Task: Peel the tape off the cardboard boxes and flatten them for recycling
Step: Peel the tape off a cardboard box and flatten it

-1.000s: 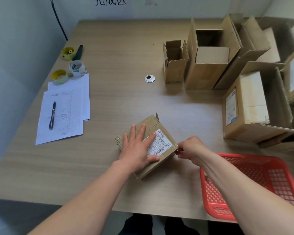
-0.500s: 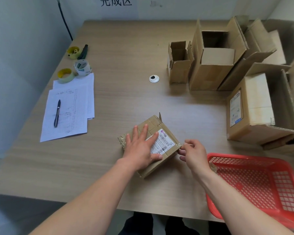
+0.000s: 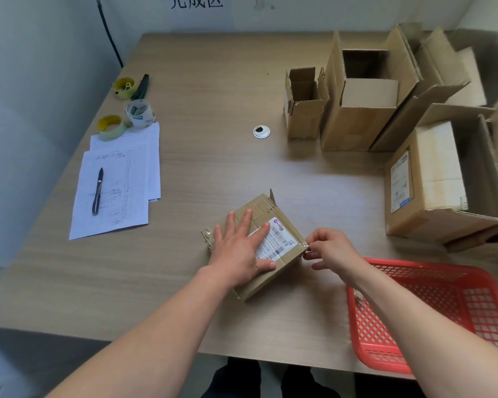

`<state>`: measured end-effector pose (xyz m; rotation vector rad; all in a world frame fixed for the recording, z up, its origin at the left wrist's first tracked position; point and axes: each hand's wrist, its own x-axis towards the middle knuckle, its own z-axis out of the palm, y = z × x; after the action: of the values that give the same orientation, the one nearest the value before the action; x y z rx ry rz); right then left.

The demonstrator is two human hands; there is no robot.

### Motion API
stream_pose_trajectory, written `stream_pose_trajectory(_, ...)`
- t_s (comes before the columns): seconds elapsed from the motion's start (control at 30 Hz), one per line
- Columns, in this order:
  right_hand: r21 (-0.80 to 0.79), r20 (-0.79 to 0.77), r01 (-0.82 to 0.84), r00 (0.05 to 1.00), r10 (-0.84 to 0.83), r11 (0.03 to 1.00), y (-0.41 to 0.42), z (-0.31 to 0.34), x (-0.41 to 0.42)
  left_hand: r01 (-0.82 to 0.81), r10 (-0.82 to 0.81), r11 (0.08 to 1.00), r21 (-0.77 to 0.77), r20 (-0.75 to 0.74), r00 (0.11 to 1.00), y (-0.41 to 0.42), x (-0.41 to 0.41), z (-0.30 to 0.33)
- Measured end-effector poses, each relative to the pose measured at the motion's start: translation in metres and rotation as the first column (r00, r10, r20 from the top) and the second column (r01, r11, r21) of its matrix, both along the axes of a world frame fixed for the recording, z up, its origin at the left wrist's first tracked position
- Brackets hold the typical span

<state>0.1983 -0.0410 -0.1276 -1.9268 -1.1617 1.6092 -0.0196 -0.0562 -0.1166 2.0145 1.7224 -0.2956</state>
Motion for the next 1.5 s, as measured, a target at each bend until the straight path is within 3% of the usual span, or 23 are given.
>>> stream_pose_trajectory(0.3, -0.053, -0.178, 0.232, 0.955, -0.238, 0.971, -0.017, -0.004, -0.009, 0.030, -0.030, 0.999, -0.027, 0.003, 1.000, 0.002, -0.003, -0.003)
stream_pose_trajectory(0.43, 0.161, -0.009, 0.213, 0.977, -0.214, 0.964, -0.025, -0.010, -0.013, 0.029, -0.030, 0.999, -0.025, -0.009, 1.000, 0.003, -0.002, -0.005)
stream_pose_trajectory(0.57, 0.313, 0.159, 0.056, 0.981, -0.110, 0.948, -0.033, -0.007, -0.017, 0.028, -0.028, 0.999, -0.026, -0.004, 1.000, 0.004, -0.002, -0.005)
stream_pose_trajectory(0.63, 0.366, 0.193, 0.028, 0.976, -0.105, 0.930, -0.036, -0.006, -0.017, 0.027, -0.027, 0.999, -0.021, 0.000, 1.000, 0.004, -0.003, -0.005)
stream_pose_trajectory(0.8, 0.415, 0.176, 0.148, 0.955, -0.239, 0.898, -0.042, -0.012, -0.015, 0.014, -0.013, 1.000, -0.017, 0.020, 1.000, 0.004, -0.004, -0.006)
stream_pose_trajectory(0.9, 0.314, 0.026, 0.373, 0.916, -0.401, 0.873, -0.046, -0.014, -0.022, 0.001, 0.000, 1.000, -0.027, 0.030, 1.000, 0.005, -0.004, -0.006)
stream_pose_trajectory(1.0, -0.015, -0.262, 0.673, 0.712, -0.652, 0.740, -0.051, -0.021, -0.039, -0.039, 0.040, 0.999, -0.035, 0.024, 0.999, 0.006, -0.004, -0.005)
stream_pose_trajectory(1.1, -0.237, -0.396, 0.710, 0.553, -0.733, 0.663, -0.057, -0.021, -0.053, -0.061, 0.062, 0.997, -0.042, 0.022, 0.998, 0.008, -0.007, -0.004)
stream_pose_trajectory(1.2, -0.310, -0.413, 0.739, 0.462, -0.785, 0.599, -0.050, -0.017, -0.052, -0.071, 0.073, 0.997, -0.041, 0.044, 0.996, 0.007, -0.010, -0.002)
stream_pose_trajectory(1.27, -0.305, -0.360, 0.713, 0.527, -0.770, 0.631, -0.040, -0.013, -0.045, -0.069, 0.070, 0.997, -0.019, 0.049, 0.996, 0.005, -0.011, -0.003)
stream_pose_trajectory(1.37, -0.294, -0.249, 0.607, 0.698, -0.672, 0.739, -0.025, -0.008, -0.037, -0.051, 0.050, 0.998, 0.031, 0.032, 0.998, 0.002, -0.011, -0.004)
stream_pose_trajectory(1.5, -0.308, -0.181, 0.535, 0.779, -0.600, 0.787, -0.014, -0.006, -0.036, -0.046, 0.042, 0.994, 0.097, 0.037, 0.998, -0.003, -0.013, -0.003)
